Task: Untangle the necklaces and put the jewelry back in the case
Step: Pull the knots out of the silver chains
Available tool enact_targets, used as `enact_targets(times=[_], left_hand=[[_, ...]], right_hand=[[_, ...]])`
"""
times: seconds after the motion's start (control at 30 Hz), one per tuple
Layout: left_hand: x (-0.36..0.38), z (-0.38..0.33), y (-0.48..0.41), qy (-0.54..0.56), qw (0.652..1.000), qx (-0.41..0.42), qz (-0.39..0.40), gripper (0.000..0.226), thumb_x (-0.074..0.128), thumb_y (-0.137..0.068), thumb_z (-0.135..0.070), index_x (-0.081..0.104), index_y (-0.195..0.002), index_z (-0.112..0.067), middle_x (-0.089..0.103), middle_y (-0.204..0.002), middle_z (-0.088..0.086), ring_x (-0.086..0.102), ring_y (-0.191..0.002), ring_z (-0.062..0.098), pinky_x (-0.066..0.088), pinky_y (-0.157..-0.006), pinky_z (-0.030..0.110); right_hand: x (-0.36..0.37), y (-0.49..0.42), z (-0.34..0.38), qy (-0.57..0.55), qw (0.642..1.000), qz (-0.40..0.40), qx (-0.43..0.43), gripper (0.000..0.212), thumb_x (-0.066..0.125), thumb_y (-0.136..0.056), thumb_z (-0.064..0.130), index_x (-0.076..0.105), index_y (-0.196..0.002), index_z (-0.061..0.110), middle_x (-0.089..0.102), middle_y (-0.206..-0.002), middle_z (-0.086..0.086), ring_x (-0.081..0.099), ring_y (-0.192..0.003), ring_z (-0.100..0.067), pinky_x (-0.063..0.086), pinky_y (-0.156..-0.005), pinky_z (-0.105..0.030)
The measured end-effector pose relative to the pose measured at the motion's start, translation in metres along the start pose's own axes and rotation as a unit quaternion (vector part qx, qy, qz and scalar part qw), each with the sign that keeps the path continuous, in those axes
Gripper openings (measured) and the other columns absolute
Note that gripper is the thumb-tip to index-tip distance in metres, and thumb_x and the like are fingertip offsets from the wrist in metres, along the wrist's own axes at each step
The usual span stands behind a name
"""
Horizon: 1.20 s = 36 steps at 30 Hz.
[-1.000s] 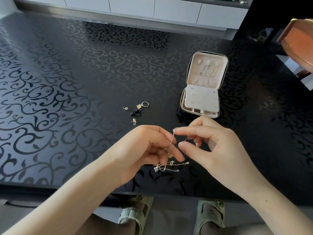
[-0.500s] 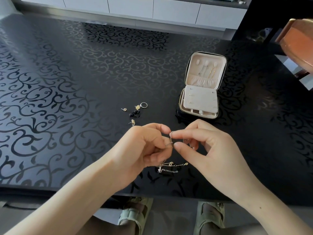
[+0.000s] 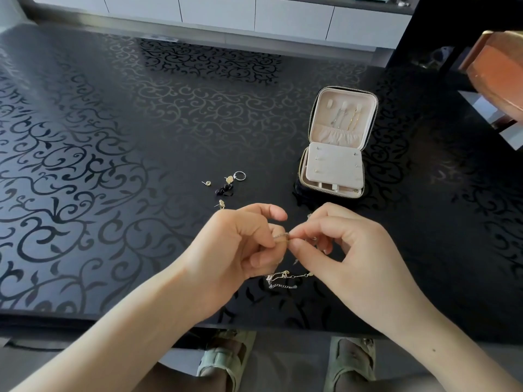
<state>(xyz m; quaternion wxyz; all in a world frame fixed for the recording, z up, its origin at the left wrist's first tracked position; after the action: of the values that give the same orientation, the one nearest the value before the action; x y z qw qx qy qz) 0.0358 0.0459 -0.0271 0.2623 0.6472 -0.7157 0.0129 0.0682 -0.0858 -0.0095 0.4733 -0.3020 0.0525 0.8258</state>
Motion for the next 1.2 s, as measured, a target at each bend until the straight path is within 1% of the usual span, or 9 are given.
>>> enact_targets(times=[0.17, 0.33, 0.43, 0.57, 0.63, 0.83, 0.97, 1.1, 1.2], left_hand=[[0.001, 0.002, 0.001, -0.062, 0.998, -0.002, -0.009, 0.043, 0.042, -0.052, -0.005, 0.045, -0.094, -0.008, 0.034, -0.047, 0.001, 0.024, -0.047, 0.015, 0.024, -0.050, 0.025], [0.004, 0.002, 0.001, -0.083, 0.997, -0.005, -0.011, 0.043, 0.044, -0.053, -0.005, 0.045, -0.097, -0.009, 0.034, -0.047, 0.000, 0.025, -0.047, 0.014, 0.024, -0.051, 0.025], [0.001, 0.002, 0.000, -0.085, 0.996, -0.007, -0.036, 0.039, 0.048, -0.056, -0.007, 0.047, -0.094, -0.010, 0.031, -0.048, 0.001, 0.023, -0.047, 0.015, 0.023, -0.049, 0.025], [-0.007, -0.001, -0.002, -0.192, 0.978, 0.026, -0.081, 0.032, 0.054, -0.056, -0.009, 0.054, -0.088, -0.011, 0.038, -0.045, -0.002, 0.029, -0.047, 0.014, 0.025, -0.051, 0.025], [-0.007, -0.002, -0.001, -0.196, 0.977, 0.026, -0.080, 0.026, 0.055, -0.057, -0.009, 0.056, -0.083, -0.010, 0.039, -0.042, -0.005, 0.031, -0.045, 0.013, 0.026, -0.049, 0.023], [-0.008, -0.002, -0.001, -0.209, 0.975, 0.026, -0.070, 0.012, 0.062, -0.059, -0.017, 0.064, -0.068, -0.010, 0.043, -0.044, -0.002, 0.032, -0.048, 0.016, 0.025, -0.051, 0.024], [-0.008, -0.001, -0.001, -0.212, 0.976, 0.010, -0.044, 0.020, 0.064, -0.062, -0.023, 0.067, -0.070, -0.005, 0.041, -0.045, -0.001, 0.029, -0.049, 0.016, 0.026, -0.050, 0.021], [-0.007, -0.002, 0.000, -0.223, 0.974, 0.010, -0.046, 0.017, 0.064, -0.063, -0.025, 0.069, -0.068, -0.009, 0.040, -0.043, -0.004, 0.029, -0.047, 0.013, 0.026, -0.049, 0.019], [-0.009, -0.003, 0.000, -0.235, 0.970, 0.003, -0.062, 0.015, 0.065, -0.059, -0.023, 0.069, -0.062, -0.009, 0.045, -0.043, -0.002, 0.031, -0.048, 0.014, 0.028, -0.051, 0.021]], right_hand=[[0.001, 0.000, 0.000, -0.012, 1.000, 0.014, 0.004, 0.010, 0.063, -0.077, 0.022, 0.071, -0.072, 0.025, 0.057, -0.071, 0.009, 0.051, -0.064, -0.008, 0.040, -0.058, -0.012], [0.002, 0.000, 0.001, 0.011, 1.000, -0.002, -0.004, 0.009, 0.063, -0.075, 0.020, 0.067, -0.068, 0.022, 0.054, -0.070, 0.008, 0.049, -0.063, -0.005, 0.038, -0.058, -0.010], [-0.001, -0.001, 0.003, 0.024, 0.999, -0.019, -0.010, 0.008, 0.063, -0.073, 0.017, 0.065, -0.066, 0.020, 0.054, -0.068, 0.008, 0.050, -0.064, -0.005, 0.038, -0.057, -0.010], [-0.007, -0.003, 0.002, 0.033, 0.999, -0.037, -0.013, 0.007, 0.062, -0.071, 0.014, 0.065, -0.066, 0.018, 0.056, -0.069, 0.006, 0.051, -0.066, -0.007, 0.039, -0.058, -0.011], [-0.005, -0.003, 0.002, 0.027, 0.999, -0.030, -0.008, 0.007, 0.062, -0.071, 0.014, 0.065, -0.066, 0.018, 0.056, -0.070, 0.005, 0.051, -0.066, -0.008, 0.040, -0.058, -0.011], [-0.005, -0.004, 0.000, -0.029, 0.999, -0.010, 0.027, 0.010, 0.062, -0.073, 0.017, 0.064, -0.064, 0.020, 0.059, -0.073, 0.004, 0.052, -0.067, -0.012, 0.044, -0.061, -0.016], [-0.005, -0.004, -0.001, -0.073, 0.995, -0.001, 0.061, 0.020, 0.065, -0.080, 0.008, 0.064, -0.063, 0.018, 0.059, -0.072, 0.003, 0.049, -0.062, -0.005, 0.041, -0.060, -0.012], [-0.005, -0.004, -0.002, -0.097, 0.990, 0.020, 0.101, 0.022, 0.060, -0.083, 0.007, 0.062, -0.063, 0.017, 0.054, -0.064, 0.005, 0.045, -0.058, -0.004, 0.039, -0.057, -0.013], [-0.005, -0.004, -0.004, -0.089, 0.988, 0.019, 0.126, 0.018, 0.058, -0.081, 0.012, 0.061, -0.064, 0.018, 0.050, -0.056, 0.010, 0.042, -0.054, -0.002, 0.037, -0.053, -0.012]])
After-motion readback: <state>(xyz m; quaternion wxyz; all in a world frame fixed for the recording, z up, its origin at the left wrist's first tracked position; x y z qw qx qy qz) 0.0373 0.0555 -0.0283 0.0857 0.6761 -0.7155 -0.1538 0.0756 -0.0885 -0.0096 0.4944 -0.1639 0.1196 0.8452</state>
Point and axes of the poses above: each hand's wrist, its own y-axis away from the middle knuckle, its own x-axis out of the palm, z = x × y, the point moved 4 cm from there along -y, towards the middle knuckle
